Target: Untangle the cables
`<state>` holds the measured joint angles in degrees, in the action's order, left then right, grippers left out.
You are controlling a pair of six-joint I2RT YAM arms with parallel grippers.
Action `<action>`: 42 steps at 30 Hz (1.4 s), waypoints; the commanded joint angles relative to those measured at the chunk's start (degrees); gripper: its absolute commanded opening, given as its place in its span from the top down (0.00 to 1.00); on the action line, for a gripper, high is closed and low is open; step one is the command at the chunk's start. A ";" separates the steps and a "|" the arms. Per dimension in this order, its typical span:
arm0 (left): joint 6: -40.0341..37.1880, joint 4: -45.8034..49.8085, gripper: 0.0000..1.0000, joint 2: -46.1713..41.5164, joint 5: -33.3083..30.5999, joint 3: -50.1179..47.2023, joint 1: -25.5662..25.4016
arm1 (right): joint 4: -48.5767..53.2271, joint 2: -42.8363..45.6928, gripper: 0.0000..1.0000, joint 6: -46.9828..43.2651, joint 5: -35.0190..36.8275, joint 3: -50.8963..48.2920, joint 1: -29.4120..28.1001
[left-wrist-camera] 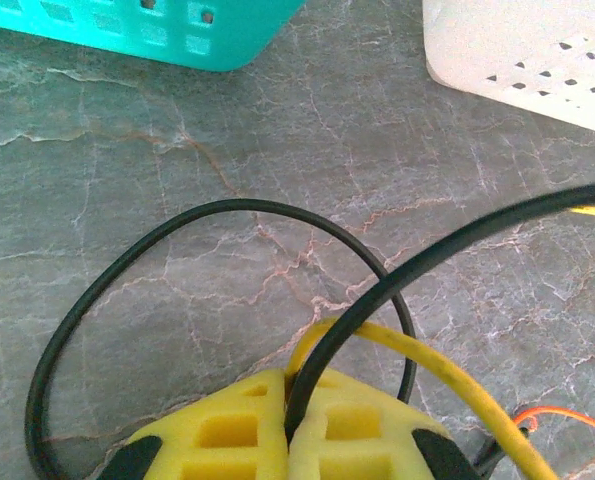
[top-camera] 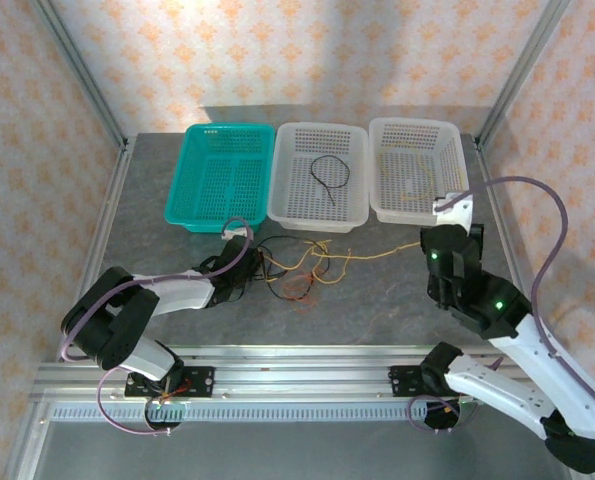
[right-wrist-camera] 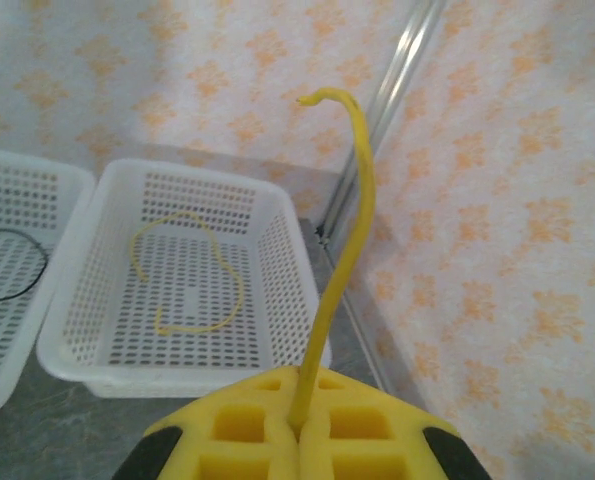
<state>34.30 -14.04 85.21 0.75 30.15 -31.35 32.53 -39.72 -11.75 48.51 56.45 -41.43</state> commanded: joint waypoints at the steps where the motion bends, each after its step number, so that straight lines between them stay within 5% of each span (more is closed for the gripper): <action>1: 0.37 3.06 1.00 -0.99 -2.95 -1.49 0.82 | -2.62 2.68 1.00 -2.11 8.47 -0.46 0.22; 22: 1.98 4.59 1.00 -1.53 -4.97 -3.84 2.79 | -5.99 4.22 1.00 -11.54 17.95 1.35 0.28; 31: 0.53 0.77 1.00 -4.32 -0.55 -5.39 3.84 | -5.26 3.49 1.00 -9.35 7.24 1.97 0.23; 42: 1.15 2.48 1.00 -5.50 -2.96 -6.92 4.12 | -14.72 7.27 1.00 -15.25 26.15 -0.50 0.30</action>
<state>34.68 -13.04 79.96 -0.51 24.60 -27.97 21.47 -35.05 -26.70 66.85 54.98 -41.41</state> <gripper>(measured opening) 0.049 0.039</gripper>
